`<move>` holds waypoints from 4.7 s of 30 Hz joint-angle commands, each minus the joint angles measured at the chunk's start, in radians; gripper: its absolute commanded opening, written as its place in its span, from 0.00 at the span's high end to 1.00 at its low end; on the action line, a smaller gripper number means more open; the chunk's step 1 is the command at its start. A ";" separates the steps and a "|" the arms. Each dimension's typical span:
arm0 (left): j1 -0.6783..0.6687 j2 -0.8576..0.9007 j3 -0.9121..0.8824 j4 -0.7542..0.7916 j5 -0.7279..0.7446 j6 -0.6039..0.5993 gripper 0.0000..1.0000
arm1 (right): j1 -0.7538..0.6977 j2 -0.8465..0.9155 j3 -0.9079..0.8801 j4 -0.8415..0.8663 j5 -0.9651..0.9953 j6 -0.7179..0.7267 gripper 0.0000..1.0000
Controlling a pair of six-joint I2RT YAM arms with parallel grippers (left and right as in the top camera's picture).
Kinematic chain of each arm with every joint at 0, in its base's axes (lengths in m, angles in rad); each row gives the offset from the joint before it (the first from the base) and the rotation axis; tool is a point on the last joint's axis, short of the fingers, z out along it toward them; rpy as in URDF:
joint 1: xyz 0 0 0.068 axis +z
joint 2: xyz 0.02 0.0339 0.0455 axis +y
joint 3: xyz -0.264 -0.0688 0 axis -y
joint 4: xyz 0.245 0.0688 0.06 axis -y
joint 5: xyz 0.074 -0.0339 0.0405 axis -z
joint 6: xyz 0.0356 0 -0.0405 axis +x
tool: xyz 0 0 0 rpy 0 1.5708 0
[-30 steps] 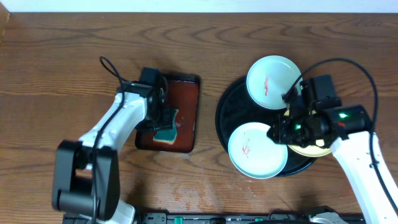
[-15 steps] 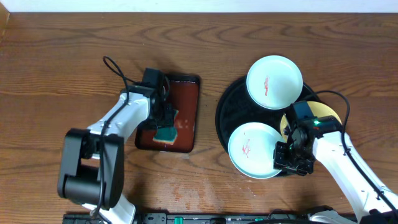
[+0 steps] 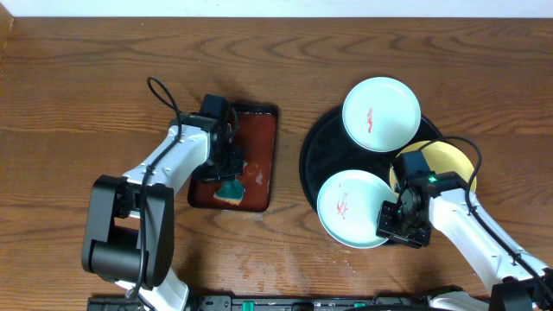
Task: Clean dirty plates on tray and stack at the side
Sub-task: 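Lift the sponge with the left gripper and move it over the front green plate, then scrub the front green plate with the sponge while right gripper holds it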
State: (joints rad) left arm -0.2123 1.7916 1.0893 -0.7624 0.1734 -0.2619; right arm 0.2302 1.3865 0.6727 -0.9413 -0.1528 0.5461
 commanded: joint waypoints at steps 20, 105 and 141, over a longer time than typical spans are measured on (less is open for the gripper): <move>-0.069 -0.321 0.035 -0.010 0.238 0.012 0.93 | 0.008 0.002 -0.081 0.489 -0.011 -0.020 0.99; -0.478 0.337 0.356 0.172 -0.064 -0.157 0.93 | -0.085 0.040 -0.078 0.564 0.125 -0.136 0.99; -0.629 0.411 0.454 0.271 0.305 -0.132 0.92 | -0.085 0.040 -0.078 0.563 0.125 -0.136 0.99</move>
State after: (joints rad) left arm -0.8536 2.1704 1.5387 -0.4786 0.4385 -0.4103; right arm 0.1440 1.4364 0.6056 -0.3695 -0.0349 0.4313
